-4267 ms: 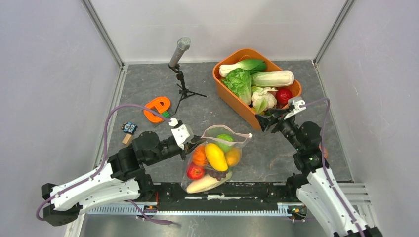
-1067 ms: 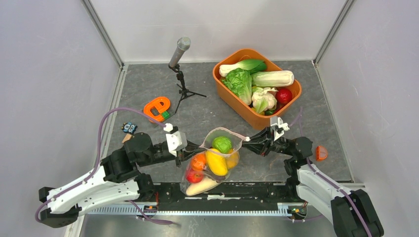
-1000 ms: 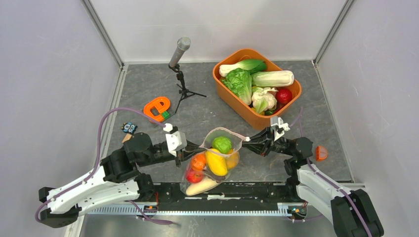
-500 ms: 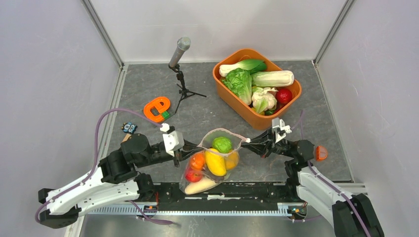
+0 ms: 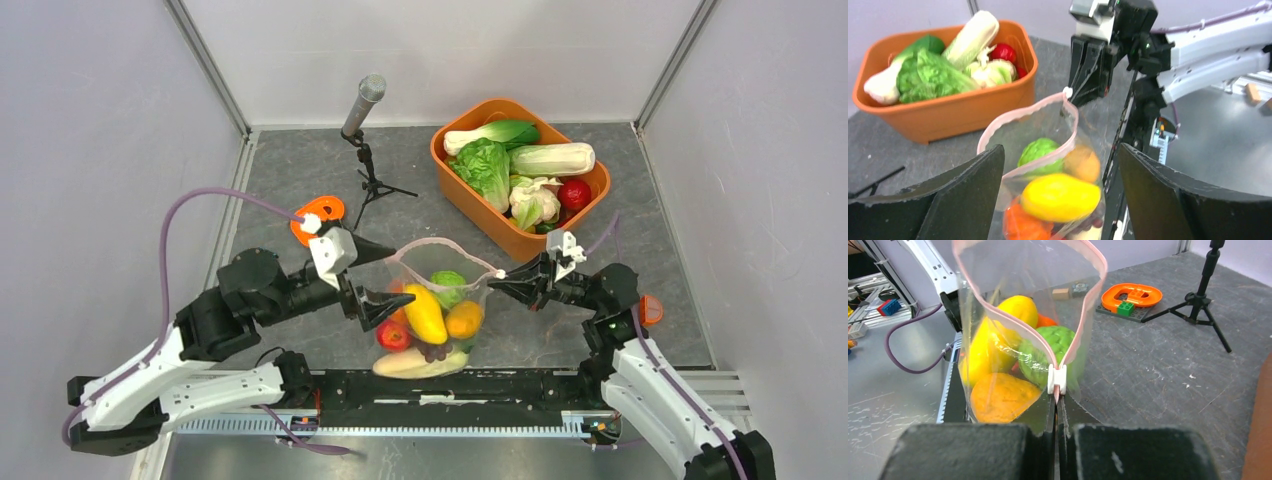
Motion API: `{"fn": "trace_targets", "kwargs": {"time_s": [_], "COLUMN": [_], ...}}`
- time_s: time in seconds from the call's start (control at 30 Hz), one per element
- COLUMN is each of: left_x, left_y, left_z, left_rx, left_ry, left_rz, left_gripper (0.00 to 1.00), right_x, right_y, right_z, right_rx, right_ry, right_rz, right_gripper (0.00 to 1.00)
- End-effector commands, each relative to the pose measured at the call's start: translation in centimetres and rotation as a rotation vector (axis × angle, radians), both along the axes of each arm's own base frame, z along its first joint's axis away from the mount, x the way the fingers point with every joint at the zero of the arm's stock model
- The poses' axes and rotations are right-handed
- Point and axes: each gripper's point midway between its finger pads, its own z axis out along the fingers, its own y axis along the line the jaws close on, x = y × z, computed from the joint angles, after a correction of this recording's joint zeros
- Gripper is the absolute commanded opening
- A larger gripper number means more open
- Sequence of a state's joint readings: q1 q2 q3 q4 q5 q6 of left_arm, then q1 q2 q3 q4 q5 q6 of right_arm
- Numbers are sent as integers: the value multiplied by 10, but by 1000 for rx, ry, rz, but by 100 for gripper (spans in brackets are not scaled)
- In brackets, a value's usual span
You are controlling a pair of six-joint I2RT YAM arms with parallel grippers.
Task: Place the food in the zip-top bag and seal the zipper
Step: Zip the zipper food storage bag at the center of the board.
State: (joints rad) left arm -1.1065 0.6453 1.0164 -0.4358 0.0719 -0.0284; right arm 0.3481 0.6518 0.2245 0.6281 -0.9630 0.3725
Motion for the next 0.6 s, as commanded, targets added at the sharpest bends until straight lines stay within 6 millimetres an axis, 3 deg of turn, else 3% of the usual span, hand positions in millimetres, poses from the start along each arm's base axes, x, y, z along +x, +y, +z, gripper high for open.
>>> {"fn": "trace_targets", "kwargs": {"time_s": [0.0, 0.07, 0.23, 0.4, 0.57], "left_x": [-4, -5, 2, 10, 17], "left_y": [-11, -23, -63, -99, -123], "left_z": [32, 37, 22, 16, 8], "left_rx": [-6, 38, 203, 221, 256], "left_ry": [11, 6, 6, -35, -63], "left_rz": [-44, -90, -194, -273, -322], "left_gripper": [90, 90, 88, 88, 87], "right_x": [6, 6, 3, 2, -1], "right_y": [-1, -1, -2, -2, -3], "right_z": [34, 41, 51, 53, 61], "right_rx": [-22, -36, -55, -94, -107], "right_ry": [-105, -117, -142, -155, -183], "right_rz": [-29, -28, -22, -18, -16], "right_gripper": [0, 0, 0, 0, 0]}}
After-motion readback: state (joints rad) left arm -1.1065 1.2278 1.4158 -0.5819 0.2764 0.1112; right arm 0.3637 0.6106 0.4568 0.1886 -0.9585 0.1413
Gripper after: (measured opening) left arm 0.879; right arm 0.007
